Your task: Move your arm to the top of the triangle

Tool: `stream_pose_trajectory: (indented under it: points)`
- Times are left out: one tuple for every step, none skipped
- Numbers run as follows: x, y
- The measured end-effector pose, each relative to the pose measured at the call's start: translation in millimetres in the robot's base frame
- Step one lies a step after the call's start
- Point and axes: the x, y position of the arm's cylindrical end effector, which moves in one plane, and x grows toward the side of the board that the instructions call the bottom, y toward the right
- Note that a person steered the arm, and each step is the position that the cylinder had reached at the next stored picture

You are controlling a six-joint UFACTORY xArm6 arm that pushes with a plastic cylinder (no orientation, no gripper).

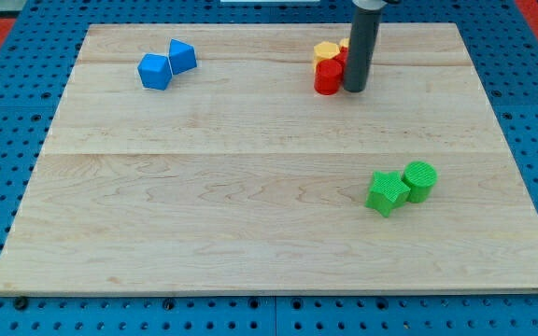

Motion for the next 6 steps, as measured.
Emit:
stream_pose_trajectory:
  points:
    - [33,-48]
    - [23,-164]
    - [-40,-190]
    - [-106,-210]
    - [-150,-253]
    - [-151,-268]
